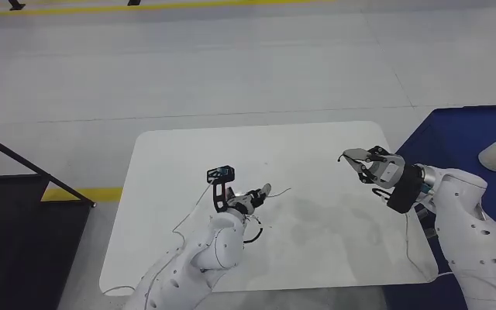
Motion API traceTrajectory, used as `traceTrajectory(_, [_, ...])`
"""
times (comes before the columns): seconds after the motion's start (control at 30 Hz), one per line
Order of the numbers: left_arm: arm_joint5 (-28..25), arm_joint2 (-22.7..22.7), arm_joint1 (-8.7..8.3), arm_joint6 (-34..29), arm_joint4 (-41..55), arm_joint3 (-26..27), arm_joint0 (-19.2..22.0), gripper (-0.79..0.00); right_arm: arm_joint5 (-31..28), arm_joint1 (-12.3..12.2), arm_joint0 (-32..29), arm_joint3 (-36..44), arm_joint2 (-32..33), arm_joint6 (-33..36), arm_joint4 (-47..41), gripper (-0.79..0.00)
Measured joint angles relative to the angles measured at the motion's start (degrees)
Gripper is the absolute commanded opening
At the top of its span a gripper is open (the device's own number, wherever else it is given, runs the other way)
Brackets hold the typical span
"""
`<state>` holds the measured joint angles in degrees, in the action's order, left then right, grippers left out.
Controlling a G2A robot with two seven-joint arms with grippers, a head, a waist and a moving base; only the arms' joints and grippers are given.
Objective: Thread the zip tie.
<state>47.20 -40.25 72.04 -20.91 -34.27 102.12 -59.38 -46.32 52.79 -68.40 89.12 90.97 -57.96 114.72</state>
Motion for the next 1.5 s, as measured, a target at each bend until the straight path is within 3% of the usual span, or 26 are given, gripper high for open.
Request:
traceTrajectory(0.3, [10.61, 1.90, 2.78, -13.80, 5.60, -5.16, 7.46, 0.000, 0.00, 0.00, 0.00, 0.00, 0.00, 0.00, 0.00, -0.785])
traceTrajectory(0.37, [10.92, 1.76, 3.00, -15.01, 6.83, -5.50, 7.99, 0.000, 0.00, 0.00, 0.00, 0.00, 0.00, 0.00, 0.00, -0.785])
traceTrajectory(0.57, [10.60, 1.66, 2.97, -14.42, 6.76, -5.39, 7.73, 0.000, 0.00, 0.00, 0.00, 0.00, 0.00, 0.00, 0.00, -0.785])
traceTrajectory(0.7, [7.45, 1.61, 3.10, -9.64, 5.03, -3.47, 5.37, 0.000, 0.00, 0.00, 0.00, 0.00, 0.00, 0.00, 0.00, -0.785])
traceTrajectory(0.9, [8.02, 0.48, 4.11, -4.77, 5.86, -2.51, 4.00, 0.000, 0.00, 0.00, 0.00, 0.00, 0.00, 0.00, 0.00, -0.785])
traceTrajectory(0.93, [8.87, 0.39, 4.36, -4.57, 6.14, -3.41, 4.34, -0.077, 0.00, 0.00, 0.00, 0.00, 0.00, 0.00, 0.00, -0.785])
traceTrajectory(0.97, [9.66, 0.38, 4.66, -4.53, 6.54, -4.46, 4.78, -0.219, 0.00, 0.00, 0.00, 0.00, 0.00, 0.00, 0.00, -0.785])
traceTrajectory(1.0, [10.52, 0.54, 5.06, -4.64, 6.92, -6.20, 5.51, -0.256, 0.00, 0.00, 0.00, 0.00, 0.00, 0.00, 0.00, -0.785])
traceTrajectory(1.13, [10.83, 1.35, 6.56, -2.85, 5.97, -12.15, 7.33, -0.299, 0.00, 0.00, 0.00, 0.00, 0.00, 0.00, 0.00, -0.785])
traceTrajectory(1.23, [10.79, 2.12, 7.77, -3.15, 5.26, -15.01, 8.25, -0.394, 0.00, 0.00, 0.00, 0.00, 0.00, 0.00, 0.00, -0.785])
traceTrajectory(1.37, [10.79, 1.98, 9.05, -4.30, 3.63, -17.15, 8.94, -0.508, 0.00, 0.00, 0.00, 0.00, 0.00, 0.00, 0.00, -0.785])
traceTrajectory(1.5, [10.80, 0.92, 9.71, -9.14, 2.11, -17.11, 8.94, -0.533, 0.00, 0.00, 0.00, 0.00, 0.00, 0.00, 0.00, -0.785])
